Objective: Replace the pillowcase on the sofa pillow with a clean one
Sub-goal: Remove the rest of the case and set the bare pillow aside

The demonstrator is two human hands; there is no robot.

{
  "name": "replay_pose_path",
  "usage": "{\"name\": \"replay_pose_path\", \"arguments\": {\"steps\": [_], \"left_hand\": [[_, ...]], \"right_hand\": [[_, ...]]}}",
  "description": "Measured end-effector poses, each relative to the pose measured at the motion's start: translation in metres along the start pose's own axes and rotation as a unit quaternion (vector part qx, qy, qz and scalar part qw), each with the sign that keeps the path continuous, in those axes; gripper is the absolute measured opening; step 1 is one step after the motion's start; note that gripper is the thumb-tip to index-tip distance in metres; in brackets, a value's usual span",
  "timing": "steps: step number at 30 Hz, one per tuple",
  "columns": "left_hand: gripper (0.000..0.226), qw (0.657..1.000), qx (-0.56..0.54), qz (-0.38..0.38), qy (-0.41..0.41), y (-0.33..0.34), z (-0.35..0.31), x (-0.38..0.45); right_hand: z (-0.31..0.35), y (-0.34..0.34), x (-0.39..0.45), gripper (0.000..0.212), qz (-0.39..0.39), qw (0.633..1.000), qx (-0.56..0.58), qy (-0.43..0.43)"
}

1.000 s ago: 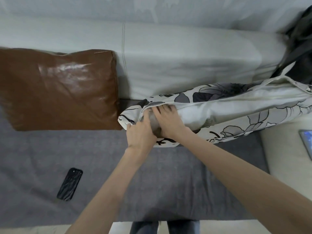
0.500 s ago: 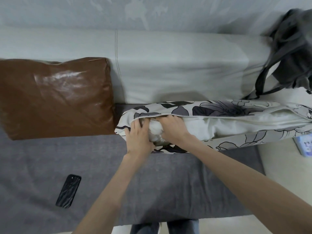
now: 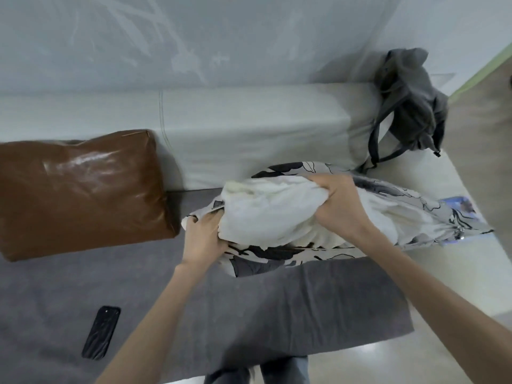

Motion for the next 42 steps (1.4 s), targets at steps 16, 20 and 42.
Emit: {"name": "replay_pose_path", "arguments": {"steps": [16, 20, 42], "left_hand": [[0.028, 0.983, 0.135, 0.001, 0.121, -0.147, -0.168, 0.086], [0.027, 0.972, 0.160, -0.039, 0.167, -0.198, -0.200, 0.094], [0.048, 0.981, 0.175, 0.071, 0.053, -0.182, -0.042, -0.062]], "right_hand": [[0.064, -0.138, -0.041, 0.098, -0.155, 0.902, -0.372, -0.155], [0.090, -0.127, -0.035, 0.082, 0.023, 0.848, -0.470, -0.242], [0.134, 0.090, -0.050, 0.031, 0.147, 0.924, -0.342, -0.089]]}}
Point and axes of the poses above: each hand's wrist, its own x-axis towards the middle knuckle, its own y-axis out of the palm, z = x × y, the point moved 3 cm from there along x, towards the middle knuckle, and after that the axes turned 1 degree about x, right-handed, at the moved point
